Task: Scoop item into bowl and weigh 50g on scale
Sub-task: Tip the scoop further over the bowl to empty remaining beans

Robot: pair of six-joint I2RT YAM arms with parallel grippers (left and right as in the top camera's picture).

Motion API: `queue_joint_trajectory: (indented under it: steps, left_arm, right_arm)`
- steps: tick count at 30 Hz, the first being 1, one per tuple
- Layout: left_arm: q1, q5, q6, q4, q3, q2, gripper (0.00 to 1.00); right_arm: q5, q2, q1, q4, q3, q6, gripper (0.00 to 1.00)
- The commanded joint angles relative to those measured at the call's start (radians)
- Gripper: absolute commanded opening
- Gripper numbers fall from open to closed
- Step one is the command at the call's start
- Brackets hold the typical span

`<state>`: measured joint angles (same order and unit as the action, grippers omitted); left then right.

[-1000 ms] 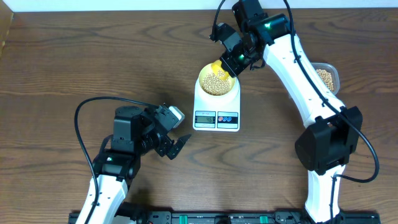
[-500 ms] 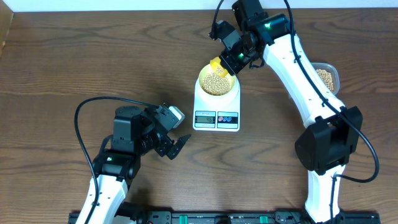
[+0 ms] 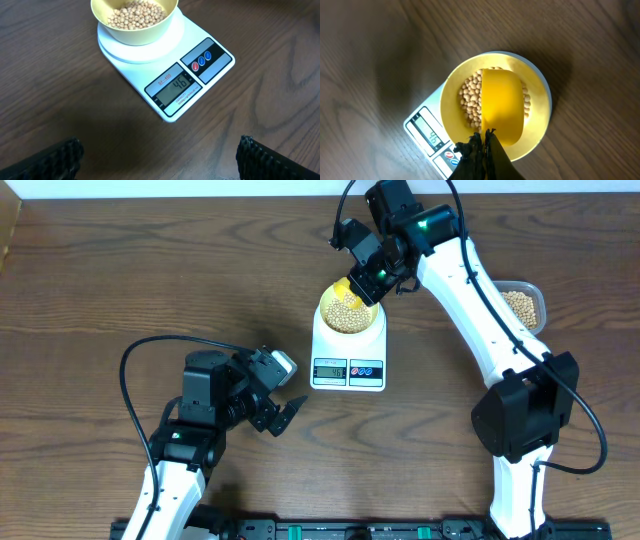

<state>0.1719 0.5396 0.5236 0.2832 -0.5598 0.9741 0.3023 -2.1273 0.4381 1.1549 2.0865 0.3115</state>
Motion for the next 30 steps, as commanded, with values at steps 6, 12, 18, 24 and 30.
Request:
queue_joint_trajectory:
  steps: [6,12,18,24,30]
  left_arm:
    - [-0.004,-0.009,-0.002,-0.001,-0.010,-0.008,0.99]
    - [-0.004,-0.009,-0.002,-0.001,-0.010,-0.008,0.99]
    - [-0.004,-0.009,-0.002,-0.001,-0.010,-0.008,0.99]
    - [-0.004,-0.009,-0.002,-0.001,-0.010,-0.008,0.99]
    - [-0.004,-0.009,-0.002,-0.001,-0.010,-0.008,0.99]
  right_arm:
    - [-0.046,0.025,0.003,0.000,0.027,0.034,0.01]
    - [-0.046,0.029,0.005,-0.002,0.027,0.026,0.01]
    - [-0.046,0.029,0.015,-0.002,0.027,0.026,0.01]
    - [-0.047,0.029,0.018,-0.002,0.027,0.026,0.01]
    - [-0.097,0.029,0.040,0.006,0.027,0.026,0.01]
